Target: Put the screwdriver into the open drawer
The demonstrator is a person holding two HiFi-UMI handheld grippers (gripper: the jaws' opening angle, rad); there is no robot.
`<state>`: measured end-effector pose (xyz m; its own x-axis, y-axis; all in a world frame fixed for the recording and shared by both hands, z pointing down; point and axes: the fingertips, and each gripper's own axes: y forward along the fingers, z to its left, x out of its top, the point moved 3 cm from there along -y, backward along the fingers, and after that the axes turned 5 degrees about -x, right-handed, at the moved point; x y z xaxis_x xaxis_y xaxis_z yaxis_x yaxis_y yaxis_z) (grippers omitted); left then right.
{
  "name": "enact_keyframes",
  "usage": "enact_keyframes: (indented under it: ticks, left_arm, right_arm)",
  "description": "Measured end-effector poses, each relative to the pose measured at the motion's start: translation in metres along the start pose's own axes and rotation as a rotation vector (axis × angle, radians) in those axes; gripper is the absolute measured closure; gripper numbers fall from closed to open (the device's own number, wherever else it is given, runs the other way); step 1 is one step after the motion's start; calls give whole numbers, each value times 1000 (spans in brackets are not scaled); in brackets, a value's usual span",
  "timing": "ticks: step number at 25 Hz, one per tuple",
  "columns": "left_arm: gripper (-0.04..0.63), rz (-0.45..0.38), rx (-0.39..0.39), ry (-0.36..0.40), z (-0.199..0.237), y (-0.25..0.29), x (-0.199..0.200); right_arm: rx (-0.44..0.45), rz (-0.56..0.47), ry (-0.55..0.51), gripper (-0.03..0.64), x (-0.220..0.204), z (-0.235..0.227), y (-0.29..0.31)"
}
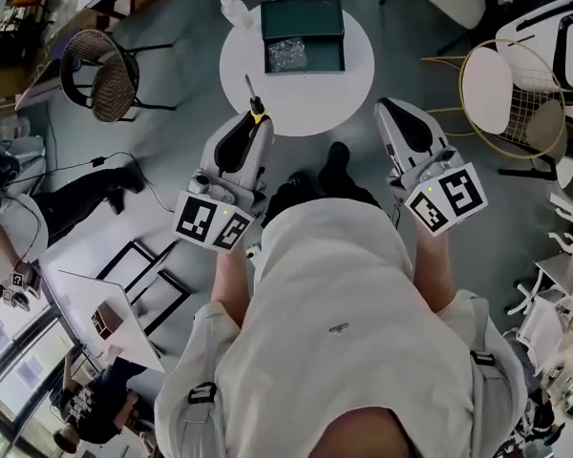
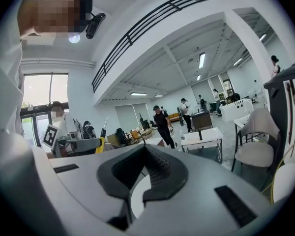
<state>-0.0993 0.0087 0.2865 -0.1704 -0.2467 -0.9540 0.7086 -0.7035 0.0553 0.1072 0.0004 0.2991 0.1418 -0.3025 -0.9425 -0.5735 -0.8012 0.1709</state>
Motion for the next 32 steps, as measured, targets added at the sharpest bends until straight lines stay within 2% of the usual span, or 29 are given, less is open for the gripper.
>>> enact_keyframes:
  ticks: [7, 13, 19, 25, 32]
  left_arm:
    - [515, 25, 74, -11, 7, 9, -7]
    - [515, 35, 105, -26, 35, 4, -6]
    - [515, 49, 48, -22, 66, 17, -1]
    - [515, 50, -56, 14, 100, 38, 16]
    - [515, 92, -136, 37, 147, 57, 26]
  right_arm:
    - [45, 44, 24, 611, -6, -21, 20]
    - [47, 69, 24, 611, -9, -17, 43]
    - [-12, 51, 20, 611, 3, -14, 60]
    - [-89, 21, -4, 611, 19, -6, 85]
    - [-163, 21, -7, 611, 28, 4, 115]
